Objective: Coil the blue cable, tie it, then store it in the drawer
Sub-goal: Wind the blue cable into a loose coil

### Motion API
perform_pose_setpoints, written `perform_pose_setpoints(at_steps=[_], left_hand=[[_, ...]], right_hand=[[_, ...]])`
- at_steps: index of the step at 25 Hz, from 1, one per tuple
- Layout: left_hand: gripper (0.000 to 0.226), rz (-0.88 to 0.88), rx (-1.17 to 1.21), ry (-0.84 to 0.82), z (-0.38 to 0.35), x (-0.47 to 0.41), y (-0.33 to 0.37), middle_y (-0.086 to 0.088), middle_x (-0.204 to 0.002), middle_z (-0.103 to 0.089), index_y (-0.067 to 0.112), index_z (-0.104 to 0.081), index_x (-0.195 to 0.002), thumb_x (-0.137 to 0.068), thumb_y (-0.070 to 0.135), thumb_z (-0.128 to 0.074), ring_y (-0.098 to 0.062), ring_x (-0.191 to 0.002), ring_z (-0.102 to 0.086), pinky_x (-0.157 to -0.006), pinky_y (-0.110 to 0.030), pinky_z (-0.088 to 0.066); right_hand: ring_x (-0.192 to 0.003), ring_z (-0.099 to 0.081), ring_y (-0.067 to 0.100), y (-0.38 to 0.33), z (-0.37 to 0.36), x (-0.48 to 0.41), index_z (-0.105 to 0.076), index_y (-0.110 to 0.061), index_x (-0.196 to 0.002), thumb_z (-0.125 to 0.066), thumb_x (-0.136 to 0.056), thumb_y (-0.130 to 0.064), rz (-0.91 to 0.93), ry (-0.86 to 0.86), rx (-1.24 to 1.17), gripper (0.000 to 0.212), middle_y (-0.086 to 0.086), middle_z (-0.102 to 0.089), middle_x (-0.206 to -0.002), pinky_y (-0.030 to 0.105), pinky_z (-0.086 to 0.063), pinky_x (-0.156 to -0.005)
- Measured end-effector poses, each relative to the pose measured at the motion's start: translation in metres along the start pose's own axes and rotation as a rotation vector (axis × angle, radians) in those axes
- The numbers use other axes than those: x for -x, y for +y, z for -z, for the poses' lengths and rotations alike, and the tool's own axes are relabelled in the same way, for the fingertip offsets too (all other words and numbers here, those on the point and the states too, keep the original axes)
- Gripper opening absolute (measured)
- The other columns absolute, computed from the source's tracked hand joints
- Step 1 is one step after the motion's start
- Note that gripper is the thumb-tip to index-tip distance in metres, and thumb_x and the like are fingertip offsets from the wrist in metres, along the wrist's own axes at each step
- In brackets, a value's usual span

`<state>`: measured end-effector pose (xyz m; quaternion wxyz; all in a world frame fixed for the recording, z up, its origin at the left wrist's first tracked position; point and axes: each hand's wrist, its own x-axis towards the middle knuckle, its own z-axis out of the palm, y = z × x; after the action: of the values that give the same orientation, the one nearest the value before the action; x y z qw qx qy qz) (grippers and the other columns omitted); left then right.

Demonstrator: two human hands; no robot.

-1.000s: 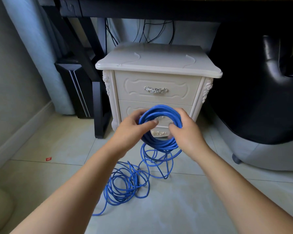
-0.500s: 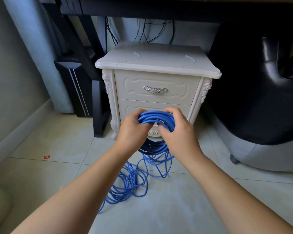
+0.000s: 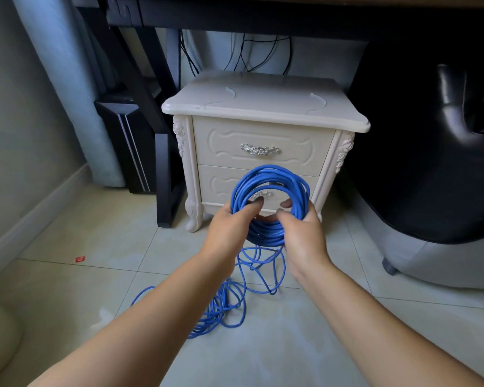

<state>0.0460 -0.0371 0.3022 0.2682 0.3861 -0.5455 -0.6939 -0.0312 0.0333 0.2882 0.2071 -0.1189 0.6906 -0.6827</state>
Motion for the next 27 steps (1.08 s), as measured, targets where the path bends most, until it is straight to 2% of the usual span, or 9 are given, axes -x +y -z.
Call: perform_pose_setpoints(at_steps=[2,4,7,11,16,18,20,23,27], left_hand=[[0.007,-0.108,-0.109,-0.031,0.006,-0.002,0.006,0.010,-0.073,-0.065,0.021,-0.067,-0.092,-0.086,0.022,-0.071,0.001,-0.065,-0.060,-0.064,-0.012,-0.045],[0.034,-0.330,-0.318,-0.040,0.014,-0.004,0.011,0.013,-0.087,-0.067,0.027,-0.063,-0.113,-0.083,0.013,-0.072,0.006,-0.071,-0.061,-0.067,-0.009,-0.045],[0.069,-0.659,-0.706,-0.137,0.019,-0.005,0.010,0.009,-0.114,-0.058,0.033,-0.048,-0.136,-0.076,0.003,-0.065,0.001,-0.099,-0.057,-0.084,-0.017,-0.047],[0.071,-0.652,-0.930,-0.179,0.015,-0.005,0.001,0.006,-0.107,-0.060,0.034,-0.041,-0.140,-0.077,0.003,-0.054,-0.012,-0.093,-0.058,-0.077,-0.028,-0.048],[0.035,-0.546,-0.653,-0.087,0.014,-0.008,0.003,0.014,-0.084,-0.066,0.025,-0.065,-0.109,-0.084,0.002,-0.057,-0.001,-0.072,-0.058,-0.065,-0.010,-0.042],[0.022,-0.461,-0.455,-0.045,0.015,-0.010,0.006,0.012,-0.075,-0.066,0.023,-0.067,-0.097,-0.087,0.005,-0.061,-0.005,-0.068,-0.058,-0.071,-0.024,-0.050],[0.013,-0.333,-0.256,-0.004,0.015,-0.012,0.008,0.013,-0.066,-0.062,0.022,-0.068,-0.093,-0.090,0.010,-0.064,-0.006,-0.061,-0.055,-0.075,-0.040,-0.056],[0.006,-0.185,-0.036,0.048,0.015,-0.014,0.011,0.012,-0.056,-0.052,0.016,-0.067,-0.095,-0.092,0.012,-0.065,-0.006,-0.050,-0.048,-0.072,-0.039,-0.057],[0.006,-0.094,0.113,0.040,0.014,-0.012,0.015,-0.001,-0.063,-0.040,0.016,-0.066,-0.090,-0.092,0.011,-0.064,-0.013,-0.057,-0.039,-0.064,-0.033,-0.051]], right_hand=[[-0.076,-0.072,0.022,-0.010,0.009,-0.004,-0.051,-0.026,-0.090,-0.049,-0.091,-0.002,0.095,-0.084,0.089,0.024,0.006,-0.073,-0.073,0.035,-0.052,-0.079],[-0.074,-0.071,0.019,-0.016,0.014,-0.004,-0.054,-0.026,-0.098,-0.045,-0.092,0.000,0.168,-0.172,0.289,0.028,0.012,-0.072,-0.081,0.030,-0.052,-0.074],[-0.081,-0.061,0.031,-0.017,0.019,-0.003,-0.051,-0.021,-0.100,-0.044,-0.085,0.003,0.372,-0.260,0.727,0.029,0.006,-0.064,-0.087,0.038,-0.047,-0.070],[-0.090,-0.054,0.034,-0.017,0.016,0.009,-0.047,-0.019,-0.113,-0.045,-0.083,0.000,0.607,-0.302,1.100,0.035,0.003,-0.059,-0.104,0.037,-0.038,-0.069],[-0.077,-0.059,0.021,-0.022,0.016,0.001,-0.055,-0.026,-0.106,-0.061,-0.083,-0.010,0.320,-0.252,0.625,0.029,-0.005,-0.064,-0.084,0.029,-0.042,-0.066],[-0.083,-0.068,0.018,-0.023,0.020,-0.005,-0.061,-0.024,-0.099,-0.069,-0.079,-0.013,0.166,-0.312,0.371,0.025,-0.001,-0.070,-0.087,0.031,-0.052,-0.080],[-0.095,-0.070,0.025,-0.020,0.023,-0.008,-0.065,-0.024,-0.097,-0.073,-0.076,-0.019,0.093,-0.358,0.244,0.024,0.009,-0.073,-0.095,0.044,-0.052,-0.095],[-0.097,-0.068,0.014,-0.017,0.024,-0.009,-0.063,-0.028,-0.097,-0.071,-0.080,-0.037,0.096,-0.399,0.320,0.021,0.000,-0.075,-0.095,0.037,-0.050,-0.095],[-0.083,-0.062,0.012,-0.025,0.026,-0.006,-0.058,-0.026,-0.091,-0.058,-0.084,-0.061,0.286,-0.308,0.607,0.036,-0.006,-0.068,-0.083,0.032,-0.049,-0.080]])
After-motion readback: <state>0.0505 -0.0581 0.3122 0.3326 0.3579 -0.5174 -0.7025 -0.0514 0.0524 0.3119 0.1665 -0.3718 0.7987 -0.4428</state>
